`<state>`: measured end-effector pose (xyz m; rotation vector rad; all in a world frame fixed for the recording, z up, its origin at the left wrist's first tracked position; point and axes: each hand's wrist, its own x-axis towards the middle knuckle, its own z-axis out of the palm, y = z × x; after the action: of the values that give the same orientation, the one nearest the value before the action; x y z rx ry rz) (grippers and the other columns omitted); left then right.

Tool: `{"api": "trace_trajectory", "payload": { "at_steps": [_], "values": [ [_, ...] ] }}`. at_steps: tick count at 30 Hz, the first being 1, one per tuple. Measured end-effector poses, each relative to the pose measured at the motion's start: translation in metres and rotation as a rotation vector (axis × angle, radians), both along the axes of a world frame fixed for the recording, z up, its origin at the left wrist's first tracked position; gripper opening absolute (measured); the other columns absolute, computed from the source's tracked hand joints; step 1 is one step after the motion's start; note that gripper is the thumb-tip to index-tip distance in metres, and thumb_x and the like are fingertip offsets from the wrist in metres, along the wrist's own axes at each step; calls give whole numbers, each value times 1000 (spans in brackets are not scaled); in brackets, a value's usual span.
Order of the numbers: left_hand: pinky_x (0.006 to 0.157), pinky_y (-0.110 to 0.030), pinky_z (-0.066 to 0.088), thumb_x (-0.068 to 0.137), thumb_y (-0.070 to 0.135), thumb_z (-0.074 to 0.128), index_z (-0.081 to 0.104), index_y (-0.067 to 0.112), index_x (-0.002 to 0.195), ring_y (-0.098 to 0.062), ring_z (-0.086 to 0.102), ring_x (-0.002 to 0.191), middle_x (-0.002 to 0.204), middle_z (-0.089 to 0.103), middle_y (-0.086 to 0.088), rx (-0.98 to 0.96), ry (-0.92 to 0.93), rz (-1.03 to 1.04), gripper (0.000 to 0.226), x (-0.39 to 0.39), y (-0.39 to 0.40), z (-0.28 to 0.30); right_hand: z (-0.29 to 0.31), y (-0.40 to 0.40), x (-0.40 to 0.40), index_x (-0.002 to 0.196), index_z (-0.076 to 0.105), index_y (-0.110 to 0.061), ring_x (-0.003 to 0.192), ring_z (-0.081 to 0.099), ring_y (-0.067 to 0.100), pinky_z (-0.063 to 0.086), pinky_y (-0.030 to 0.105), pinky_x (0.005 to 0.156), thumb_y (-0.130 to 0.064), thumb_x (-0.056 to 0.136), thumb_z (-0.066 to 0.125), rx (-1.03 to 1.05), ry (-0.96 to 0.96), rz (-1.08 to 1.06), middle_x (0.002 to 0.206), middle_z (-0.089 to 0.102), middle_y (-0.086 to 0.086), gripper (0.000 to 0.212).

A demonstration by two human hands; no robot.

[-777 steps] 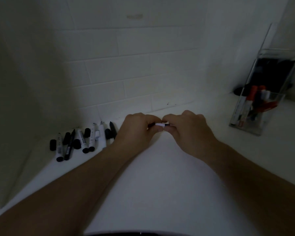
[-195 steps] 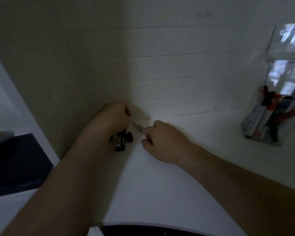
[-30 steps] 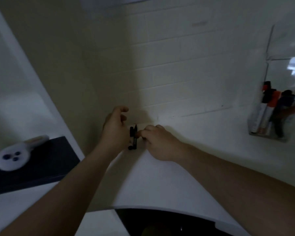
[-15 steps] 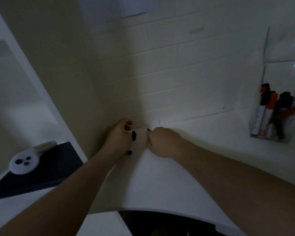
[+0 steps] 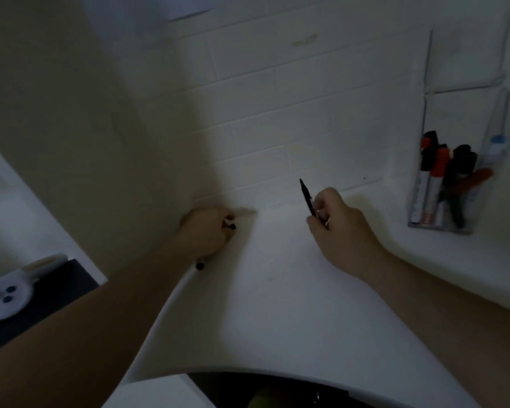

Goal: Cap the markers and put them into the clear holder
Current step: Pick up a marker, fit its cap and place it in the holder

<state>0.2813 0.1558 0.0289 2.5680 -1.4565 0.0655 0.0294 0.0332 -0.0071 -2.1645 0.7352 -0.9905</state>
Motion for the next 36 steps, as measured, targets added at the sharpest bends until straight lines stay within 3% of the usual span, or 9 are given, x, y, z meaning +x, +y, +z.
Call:
{"api": "trace_trajectory", "payload": {
  "at_steps": [5,8,11,13,16,18,24,29,36],
  "values": [
    [93,-25,50,96,15,61,71,28,117,-11,67,100,112,71,9,-338,253,-151,26,-40,-36,-6,-3,-26,-7,143,35,-35,94,58,21,46,33,82,5,94,44,84,2,-72,106,60,4,64],
    [85,-36,57,94,6,56,67,38,102,-14,68,88,101,71,10,-491,453,-201,34,-64,-53,-9,0,-38,-14,140,49,-27,90,56,19,40,26,73,-4,99,43,-7,-35,-133,106,61,4,47],
    [85,-45,58,91,3,55,61,33,96,-21,71,90,103,68,6,-560,625,-279,31,-84,-63,-14,3,-41,-19,116,66,-24,76,58,16,47,30,67,-30,104,48,-15,-37,-141,87,64,-3,23],
    [81,-36,57,89,8,62,60,30,97,-13,70,84,100,69,9,-551,569,-302,23,-88,-67,-21,1,-40,-18,98,71,-25,79,63,17,51,34,72,-40,101,52,-38,-2,-141,82,68,-4,25],
    [70,-20,46,86,15,68,60,28,94,0,63,71,94,67,14,-538,449,-316,17,-88,-67,-26,-3,-41,-15,100,75,-35,82,61,11,50,30,74,-46,95,59,-87,63,-152,89,64,-6,21],
    [68,-15,44,85,15,70,62,29,90,2,62,74,92,67,14,-526,429,-335,17,-87,-68,-25,-4,-43,-12,99,75,-39,81,57,10,47,29,73,-47,93,61,-110,102,-174,86,58,-6,18],
    [72,-6,39,83,16,74,65,32,89,-2,61,87,97,66,12,-501,402,-325,19,-86,-70,-27,-9,-45,-8,97,72,-44,85,60,13,53,37,79,-55,88,62,-100,137,-205,86,55,-9,17],
    [79,-18,43,81,18,76,67,37,89,-7,60,89,95,65,12,-492,328,-364,23,-86,-70,-28,-9,-42,-9,102,72,-44,85,59,16,54,39,78,-55,91,59,-148,210,-197,89,51,-8,21],
    [84,2,35,86,24,76,76,30,109,10,60,100,106,73,19,-416,289,-491,24,-92,-66,-27,-7,-32,-11,104,70,-38,76,49,15,41,31,62,-43,97,55,-316,356,-193,89,44,-8,17]
  ]
}}
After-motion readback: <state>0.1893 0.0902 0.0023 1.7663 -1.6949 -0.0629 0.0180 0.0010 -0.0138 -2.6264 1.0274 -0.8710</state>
